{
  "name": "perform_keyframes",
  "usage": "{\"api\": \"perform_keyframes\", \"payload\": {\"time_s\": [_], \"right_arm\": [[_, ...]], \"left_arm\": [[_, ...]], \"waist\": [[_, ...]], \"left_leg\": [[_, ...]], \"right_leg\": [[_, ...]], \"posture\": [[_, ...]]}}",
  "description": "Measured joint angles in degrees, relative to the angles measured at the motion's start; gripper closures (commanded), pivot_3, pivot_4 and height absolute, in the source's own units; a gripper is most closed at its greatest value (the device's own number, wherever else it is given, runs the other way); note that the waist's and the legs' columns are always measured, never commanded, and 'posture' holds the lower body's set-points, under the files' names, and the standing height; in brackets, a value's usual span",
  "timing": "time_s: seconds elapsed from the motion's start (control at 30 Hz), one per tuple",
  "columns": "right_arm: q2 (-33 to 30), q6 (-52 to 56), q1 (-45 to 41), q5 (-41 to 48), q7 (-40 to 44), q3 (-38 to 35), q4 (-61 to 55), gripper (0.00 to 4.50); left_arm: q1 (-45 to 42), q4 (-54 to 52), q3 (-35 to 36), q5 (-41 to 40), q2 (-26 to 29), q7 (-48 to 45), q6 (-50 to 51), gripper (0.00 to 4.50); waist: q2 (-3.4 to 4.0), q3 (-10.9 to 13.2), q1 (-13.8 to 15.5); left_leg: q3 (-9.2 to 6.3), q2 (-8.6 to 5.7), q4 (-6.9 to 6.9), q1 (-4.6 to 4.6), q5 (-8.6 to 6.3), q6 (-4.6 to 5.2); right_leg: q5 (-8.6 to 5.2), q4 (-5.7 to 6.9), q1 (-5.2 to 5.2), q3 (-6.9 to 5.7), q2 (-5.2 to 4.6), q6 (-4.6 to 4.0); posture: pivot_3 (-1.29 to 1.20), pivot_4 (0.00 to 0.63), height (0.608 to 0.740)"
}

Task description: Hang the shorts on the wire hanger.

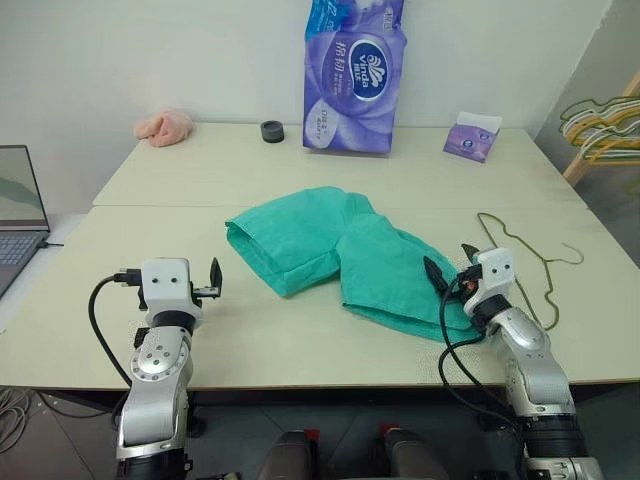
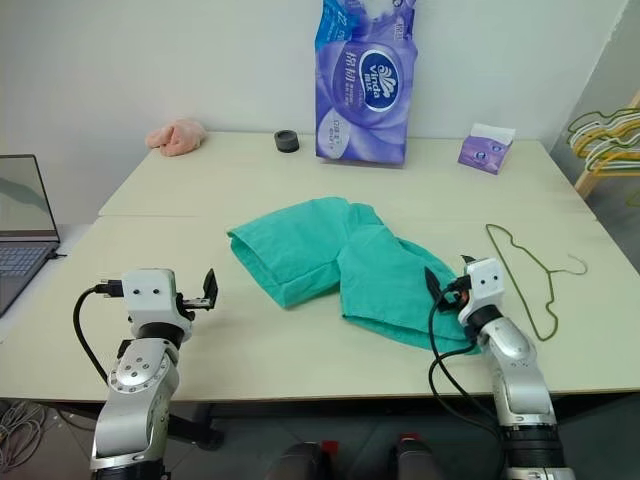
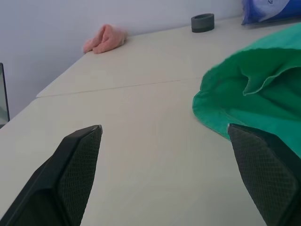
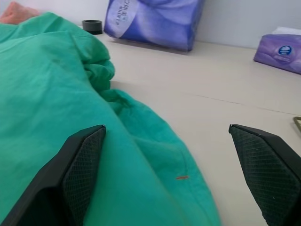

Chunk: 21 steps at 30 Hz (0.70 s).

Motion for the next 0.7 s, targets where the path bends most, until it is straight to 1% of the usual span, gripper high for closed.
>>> {"api": "perform_keyframes", "payload": {"time_s": [0.43, 0.6, 0.7], "right_arm": [[-0.1, -0.3, 0.0, 0.1, 1.8, 0.1, -0.1, 0.02], [-0.8, -0.3, 0.0, 0.1, 3.0, 0.1, -0.4, 0.02], [-1.9, -0.3, 0.0, 0.2, 4.6, 0.2, -1.8, 0.02]], "left_arm": [[0.1, -0.3, -1.5, 0.0, 0.6, -2.6, -0.5, 0.0], [0.1, -0.3, -4.3, -0.3, 0.7, -5.6, -1.1, 0.0], [-0.1, -1.1, -7.2, -1.7, 1.1, -9.5, -1.5, 0.0]], "waist": [[0.01, 0.0, -0.1], [0.02, 0.0, -0.1], [0.04, 0.0, -0.2]], "left_leg": [[0.05, 0.01, 0.0, 0.02, 0.0, 0.0], [0.08, 0.01, 0.0, 0.03, 0.0, 0.0], [0.1, 0.01, 0.0, 0.03, 0.0, 0.0]], "right_leg": [[0.0, 0.01, 0.0, 0.24, 0.0, 0.0], [0.0, 0.0, 0.0, 0.27, 0.01, 0.0], [0.0, 0.0, 0.0, 0.28, 0.01, 0.0]], "posture": [[0.03, 0.08, 0.74], [0.0, 0.081, 0.74], [-0.03, 0.082, 0.74]]}}
